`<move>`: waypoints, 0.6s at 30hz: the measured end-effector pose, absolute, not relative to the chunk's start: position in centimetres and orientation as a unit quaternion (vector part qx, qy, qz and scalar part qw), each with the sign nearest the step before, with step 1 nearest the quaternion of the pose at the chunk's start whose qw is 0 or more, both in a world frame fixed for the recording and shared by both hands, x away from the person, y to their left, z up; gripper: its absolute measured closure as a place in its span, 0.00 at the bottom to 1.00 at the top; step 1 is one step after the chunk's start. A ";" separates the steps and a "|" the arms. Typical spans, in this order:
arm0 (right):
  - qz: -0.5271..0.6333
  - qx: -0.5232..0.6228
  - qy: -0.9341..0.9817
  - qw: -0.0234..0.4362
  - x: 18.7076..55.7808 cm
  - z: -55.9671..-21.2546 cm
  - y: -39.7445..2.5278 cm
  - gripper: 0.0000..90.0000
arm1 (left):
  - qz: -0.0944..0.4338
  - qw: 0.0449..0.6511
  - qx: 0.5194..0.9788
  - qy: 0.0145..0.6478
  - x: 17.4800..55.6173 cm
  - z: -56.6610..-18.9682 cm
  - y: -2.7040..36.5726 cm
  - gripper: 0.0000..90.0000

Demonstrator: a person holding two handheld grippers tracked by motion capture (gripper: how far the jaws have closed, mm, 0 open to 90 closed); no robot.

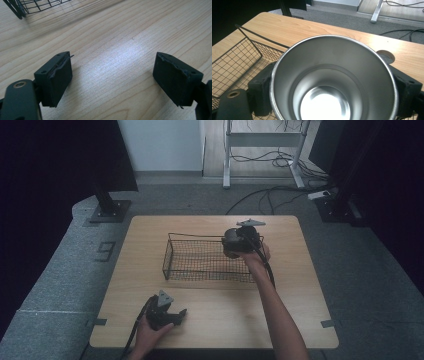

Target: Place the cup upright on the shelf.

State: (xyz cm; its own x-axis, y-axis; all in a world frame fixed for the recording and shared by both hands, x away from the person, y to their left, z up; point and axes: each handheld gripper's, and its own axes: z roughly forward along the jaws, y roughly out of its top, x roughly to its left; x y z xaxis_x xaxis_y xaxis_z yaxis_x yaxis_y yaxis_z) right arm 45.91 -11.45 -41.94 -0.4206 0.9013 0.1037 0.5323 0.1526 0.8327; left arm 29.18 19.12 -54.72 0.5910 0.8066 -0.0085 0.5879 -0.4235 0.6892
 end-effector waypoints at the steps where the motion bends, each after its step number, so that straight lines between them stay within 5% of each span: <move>1: 0.425 0.493 0.728 0.214 45.9 -42.1 -11.4 0.15 | 0.164 0.333 0.827 0.421 29.2 -54.7 19.1 0.18; 18: 0.397 0.511 0.735 0.203 46.6 -44.2 -11.5 0.15 | 0.164 0.333 0.828 0.421 29.2 -54.7 19.1 0.17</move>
State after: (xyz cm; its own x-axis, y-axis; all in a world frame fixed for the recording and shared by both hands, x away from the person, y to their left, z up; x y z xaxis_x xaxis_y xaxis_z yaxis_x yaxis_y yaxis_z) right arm 46.57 -11.53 -44.23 -0.3953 0.9121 0.1085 0.5904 0.1618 0.7907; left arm 29.18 19.13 -54.72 0.5912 0.8064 -0.0089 0.5881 -0.4236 0.6890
